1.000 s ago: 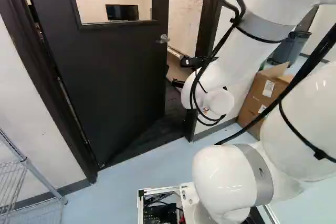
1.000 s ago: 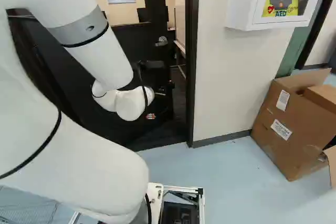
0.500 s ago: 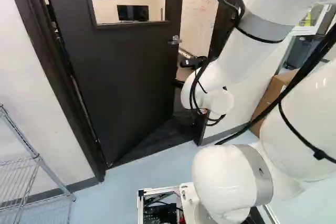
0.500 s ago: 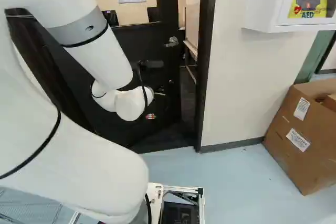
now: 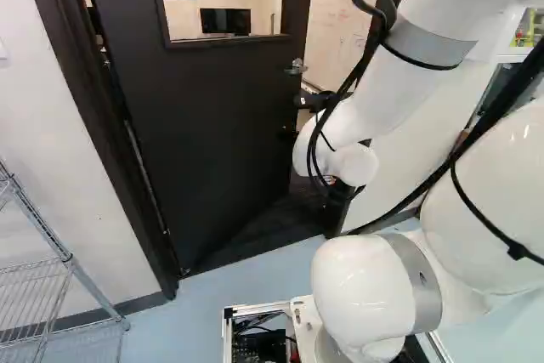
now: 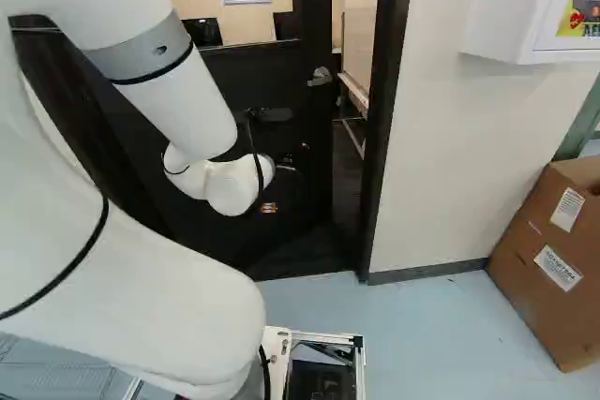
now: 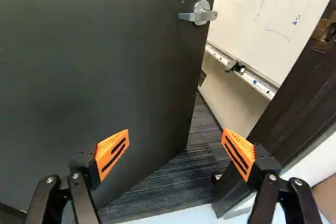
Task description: Open the door and move inside
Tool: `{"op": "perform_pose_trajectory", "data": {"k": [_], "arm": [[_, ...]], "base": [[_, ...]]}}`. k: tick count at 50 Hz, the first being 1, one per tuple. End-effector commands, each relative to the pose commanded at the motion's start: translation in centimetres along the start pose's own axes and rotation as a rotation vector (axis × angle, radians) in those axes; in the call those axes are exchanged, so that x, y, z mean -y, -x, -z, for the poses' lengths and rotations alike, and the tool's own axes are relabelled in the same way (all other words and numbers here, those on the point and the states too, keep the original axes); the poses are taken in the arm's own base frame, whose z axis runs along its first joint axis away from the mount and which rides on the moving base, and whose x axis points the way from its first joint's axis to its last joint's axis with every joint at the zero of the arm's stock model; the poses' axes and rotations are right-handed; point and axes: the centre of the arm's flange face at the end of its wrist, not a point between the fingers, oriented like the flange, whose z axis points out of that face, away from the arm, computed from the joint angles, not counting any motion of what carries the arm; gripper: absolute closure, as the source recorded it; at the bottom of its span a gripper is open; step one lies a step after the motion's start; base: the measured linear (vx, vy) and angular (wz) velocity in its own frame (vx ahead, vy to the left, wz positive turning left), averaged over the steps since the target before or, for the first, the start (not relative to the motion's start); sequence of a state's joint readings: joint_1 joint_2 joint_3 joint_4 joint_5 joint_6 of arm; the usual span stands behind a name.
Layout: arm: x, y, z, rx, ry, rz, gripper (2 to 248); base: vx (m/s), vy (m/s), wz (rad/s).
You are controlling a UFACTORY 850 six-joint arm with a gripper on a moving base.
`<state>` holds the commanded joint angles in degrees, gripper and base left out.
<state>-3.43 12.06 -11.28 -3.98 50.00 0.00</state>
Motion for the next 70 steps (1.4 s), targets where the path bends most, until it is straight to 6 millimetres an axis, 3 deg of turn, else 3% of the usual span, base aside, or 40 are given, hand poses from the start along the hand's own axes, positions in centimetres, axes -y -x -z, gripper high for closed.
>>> {"op": "perform_pose_trajectory", "data": {"k": [70], "arm": [[0.00, 0.00, 0.00, 0.000, 0.000, 0.000, 3]], "base": [[0.093, 0.047, 0.090]]}}
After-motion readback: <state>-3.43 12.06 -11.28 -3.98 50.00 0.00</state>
